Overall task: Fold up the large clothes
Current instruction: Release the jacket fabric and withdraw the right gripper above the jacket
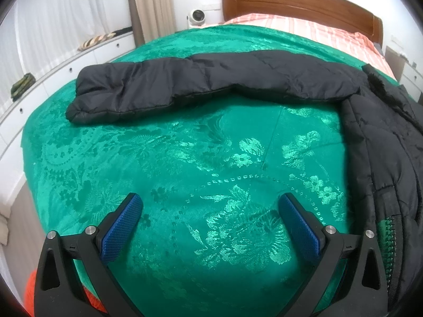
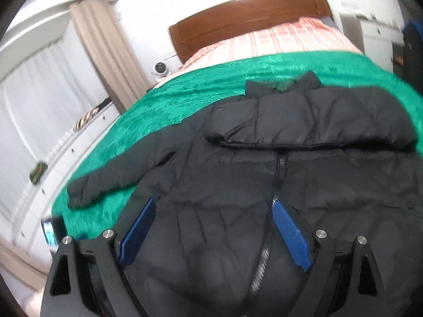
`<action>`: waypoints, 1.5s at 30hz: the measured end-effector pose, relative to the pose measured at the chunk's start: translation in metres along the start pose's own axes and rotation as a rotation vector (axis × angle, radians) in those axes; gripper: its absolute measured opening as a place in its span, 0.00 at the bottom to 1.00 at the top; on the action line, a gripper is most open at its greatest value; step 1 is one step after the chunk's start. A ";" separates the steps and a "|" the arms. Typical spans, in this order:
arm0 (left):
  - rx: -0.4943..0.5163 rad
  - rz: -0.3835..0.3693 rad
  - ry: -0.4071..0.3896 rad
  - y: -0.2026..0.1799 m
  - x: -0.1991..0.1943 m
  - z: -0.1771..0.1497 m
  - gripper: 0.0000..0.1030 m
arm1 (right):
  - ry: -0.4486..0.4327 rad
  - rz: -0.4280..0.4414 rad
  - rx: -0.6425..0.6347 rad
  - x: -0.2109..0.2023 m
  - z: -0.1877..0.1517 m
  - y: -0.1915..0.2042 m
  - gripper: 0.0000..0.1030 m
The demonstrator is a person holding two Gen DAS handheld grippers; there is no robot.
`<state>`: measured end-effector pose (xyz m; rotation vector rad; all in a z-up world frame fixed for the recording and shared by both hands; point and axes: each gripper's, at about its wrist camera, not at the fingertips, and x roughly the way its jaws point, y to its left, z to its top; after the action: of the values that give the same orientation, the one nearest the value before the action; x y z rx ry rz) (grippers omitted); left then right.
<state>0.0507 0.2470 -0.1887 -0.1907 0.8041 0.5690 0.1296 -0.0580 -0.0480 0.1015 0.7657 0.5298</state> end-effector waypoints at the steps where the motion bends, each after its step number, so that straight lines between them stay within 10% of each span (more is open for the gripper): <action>1: 0.001 0.001 -0.001 0.000 0.000 0.000 1.00 | -0.005 -0.003 -0.028 -0.007 -0.004 0.004 0.87; 9: -0.001 -0.010 0.008 0.002 -0.003 -0.001 1.00 | -0.024 -0.009 -0.236 -0.054 -0.040 0.028 0.87; 25: 0.059 -0.038 0.003 -0.002 -0.031 0.022 0.99 | -0.105 -0.188 -0.255 -0.124 -0.124 -0.023 0.87; 29: 0.188 -0.122 -0.132 -0.039 -0.070 0.051 1.00 | -0.103 -0.179 -0.226 -0.117 -0.122 -0.032 0.87; 35: 0.363 -0.343 -0.052 -0.112 -0.075 0.094 1.00 | -0.086 -0.135 -0.266 -0.106 -0.128 -0.027 0.87; 41: 0.142 -0.384 0.118 -0.072 -0.035 0.081 0.99 | -0.098 -0.125 -0.316 -0.113 -0.137 -0.019 0.87; 45: -0.169 -0.346 0.144 0.028 -0.014 0.094 0.99 | -0.080 -0.123 -0.303 -0.108 -0.138 -0.020 0.87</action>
<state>0.0865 0.2992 -0.1129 -0.5206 0.8398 0.2969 -0.0206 -0.1426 -0.0844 -0.2031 0.6023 0.5162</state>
